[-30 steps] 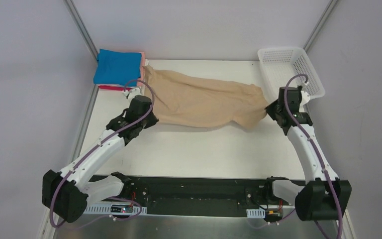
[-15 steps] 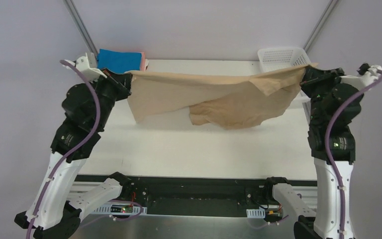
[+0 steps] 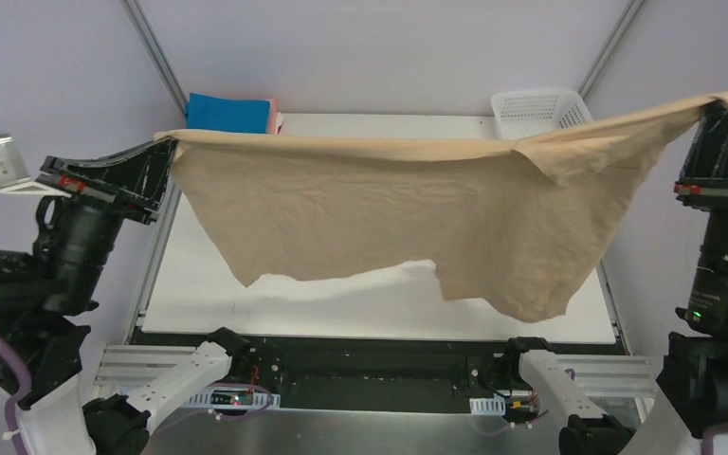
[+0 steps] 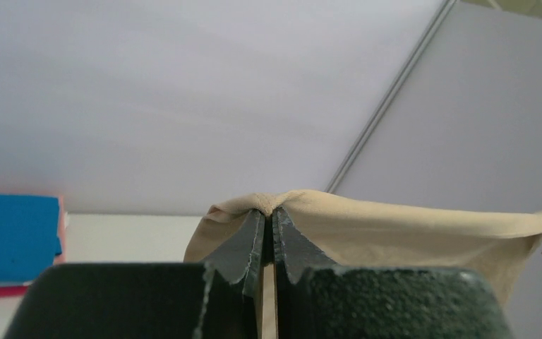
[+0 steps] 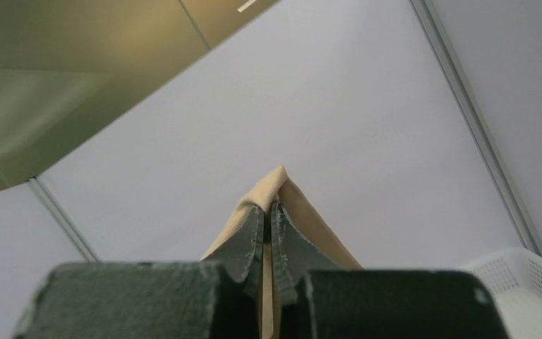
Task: Fold and stack the t-shirts
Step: Flatten out the tshirt, then fold the flattened tshirt in 1/3 of the way
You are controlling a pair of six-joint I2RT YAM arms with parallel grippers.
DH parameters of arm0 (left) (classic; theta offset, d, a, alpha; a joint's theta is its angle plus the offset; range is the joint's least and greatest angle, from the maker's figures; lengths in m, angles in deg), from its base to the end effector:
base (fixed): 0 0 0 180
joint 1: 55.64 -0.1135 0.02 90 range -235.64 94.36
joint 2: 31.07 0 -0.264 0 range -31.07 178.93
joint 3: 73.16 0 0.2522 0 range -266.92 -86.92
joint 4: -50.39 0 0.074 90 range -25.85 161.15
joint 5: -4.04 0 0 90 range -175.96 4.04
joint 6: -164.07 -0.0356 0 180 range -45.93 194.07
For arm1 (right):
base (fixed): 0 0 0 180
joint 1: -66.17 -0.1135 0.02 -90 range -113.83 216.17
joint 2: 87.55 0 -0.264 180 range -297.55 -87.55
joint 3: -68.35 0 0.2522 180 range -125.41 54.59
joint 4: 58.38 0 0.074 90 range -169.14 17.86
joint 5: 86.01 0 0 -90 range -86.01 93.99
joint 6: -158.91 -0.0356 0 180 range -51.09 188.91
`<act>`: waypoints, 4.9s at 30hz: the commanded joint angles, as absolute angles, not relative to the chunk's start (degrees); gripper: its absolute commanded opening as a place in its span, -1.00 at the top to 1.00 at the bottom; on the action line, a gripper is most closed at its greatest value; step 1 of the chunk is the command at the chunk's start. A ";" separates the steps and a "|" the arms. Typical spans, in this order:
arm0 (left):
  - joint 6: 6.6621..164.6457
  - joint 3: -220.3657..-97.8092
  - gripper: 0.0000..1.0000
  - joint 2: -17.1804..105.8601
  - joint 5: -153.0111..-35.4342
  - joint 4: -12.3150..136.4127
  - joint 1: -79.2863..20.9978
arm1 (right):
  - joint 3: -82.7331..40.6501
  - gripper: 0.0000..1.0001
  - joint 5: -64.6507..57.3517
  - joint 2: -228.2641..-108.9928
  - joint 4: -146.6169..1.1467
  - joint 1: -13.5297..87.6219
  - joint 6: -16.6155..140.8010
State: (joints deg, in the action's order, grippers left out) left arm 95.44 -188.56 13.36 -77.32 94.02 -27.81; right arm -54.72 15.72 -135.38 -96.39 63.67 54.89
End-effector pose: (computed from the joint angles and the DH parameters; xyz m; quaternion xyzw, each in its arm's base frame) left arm 0.0120 -0.0003 0.5869 -0.0350 0.5213 -0.3190 0.7908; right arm -0.0060 -0.0075 0.6189 0.1354 0.4307 0.0831 0.8884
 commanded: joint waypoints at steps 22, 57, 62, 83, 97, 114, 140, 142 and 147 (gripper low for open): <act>95.94 -174.80 1.00 25.82 -51.85 90.99 -27.43 | -31.35 1.00 14.20 -138.25 -84.08 64.07 57.58; 105.18 -176.63 1.00 81.11 -68.65 75.05 -47.96 | -22.81 1.00 6.52 -188.83 -63.17 62.78 50.57; 105.01 -181.62 1.00 86.82 -71.77 75.18 -48.92 | -29.38 1.00 9.24 -195.04 -66.62 61.83 51.50; 105.22 -170.26 1.00 76.25 -77.74 75.69 -49.54 | -22.22 1.00 8.65 -179.37 -90.07 60.51 45.03; 103.78 -156.49 1.00 63.34 -83.37 75.73 -49.58 | -15.22 1.00 4.75 -167.23 -106.69 60.07 43.64; 99.76 -162.66 1.00 61.91 -83.63 97.34 -49.50 | -20.35 1.00 8.66 -169.02 -126.94 59.96 44.13; 103.19 -165.02 -0.98 58.83 -83.27 103.70 -46.65 | -12.05 -0.91 7.10 -165.59 -112.92 57.38 46.10; 102.88 -165.46 -0.98 62.23 -86.62 100.92 -45.84 | -11.78 -0.93 6.63 -168.67 -107.16 55.68 48.16; 103.99 -167.77 -0.98 72.06 -91.53 96.61 -45.80 | -14.87 -0.94 9.77 -178.84 -100.40 54.40 50.18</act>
